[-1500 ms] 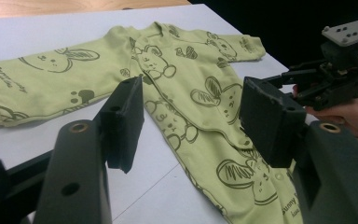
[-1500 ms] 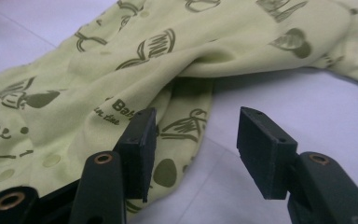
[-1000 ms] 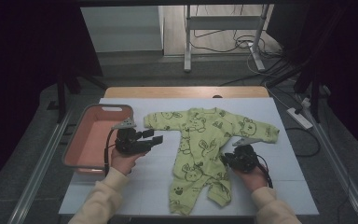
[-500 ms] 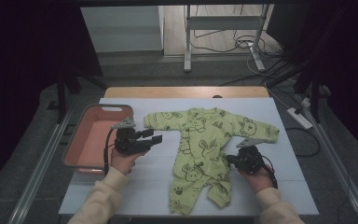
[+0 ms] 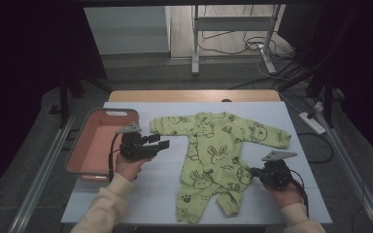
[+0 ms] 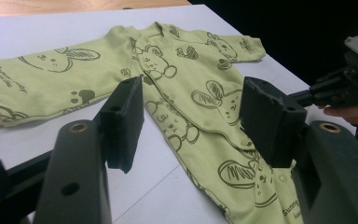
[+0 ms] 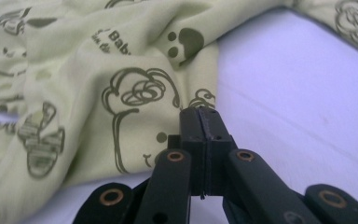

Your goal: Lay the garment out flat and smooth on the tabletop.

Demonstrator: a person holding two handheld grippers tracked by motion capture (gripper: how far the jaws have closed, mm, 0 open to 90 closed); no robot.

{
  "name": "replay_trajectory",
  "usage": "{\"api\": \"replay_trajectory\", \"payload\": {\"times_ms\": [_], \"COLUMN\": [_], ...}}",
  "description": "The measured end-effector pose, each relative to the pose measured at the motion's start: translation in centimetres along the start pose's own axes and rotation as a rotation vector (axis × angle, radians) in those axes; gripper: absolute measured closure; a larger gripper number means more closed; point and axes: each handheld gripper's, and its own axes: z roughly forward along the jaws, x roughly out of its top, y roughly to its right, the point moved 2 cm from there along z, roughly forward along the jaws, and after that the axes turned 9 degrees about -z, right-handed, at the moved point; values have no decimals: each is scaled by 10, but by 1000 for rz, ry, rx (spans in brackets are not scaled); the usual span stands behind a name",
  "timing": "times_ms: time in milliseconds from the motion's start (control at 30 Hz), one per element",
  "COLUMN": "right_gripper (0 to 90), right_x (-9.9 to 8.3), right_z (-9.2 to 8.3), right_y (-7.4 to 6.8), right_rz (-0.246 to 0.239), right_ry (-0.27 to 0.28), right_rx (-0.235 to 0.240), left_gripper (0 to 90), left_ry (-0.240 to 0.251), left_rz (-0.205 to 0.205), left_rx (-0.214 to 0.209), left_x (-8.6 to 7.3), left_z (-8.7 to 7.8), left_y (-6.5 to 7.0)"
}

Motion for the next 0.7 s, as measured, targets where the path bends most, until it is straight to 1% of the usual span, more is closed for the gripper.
{"api": "replay_trajectory", "payload": {"times_ms": [133,233,333,467,700], "right_gripper": [891,891,891,890,879], "right_x": [-13,-19,-20,-21,-21], "right_z": [-10,-14,-15,-14,-14], "right_y": [0,-2,-7,-13,-13], "right_rz": [27,31,17,-17,-10], "right_ry": [-2,-5,-21,-45,-35], "right_rx": [3,6,8,11,7], "left_gripper": [403,403,403,403,403], "left_ry": [-2,-1,-2,-5,-3], "left_rz": [-1,-2,0,2,0], "left_rx": [-2,-5,-9,-11,-12], "left_x": [0,1,2,3,3], "left_z": [1,3,5,6,6], "left_y": [0,0,1,0,0]}}
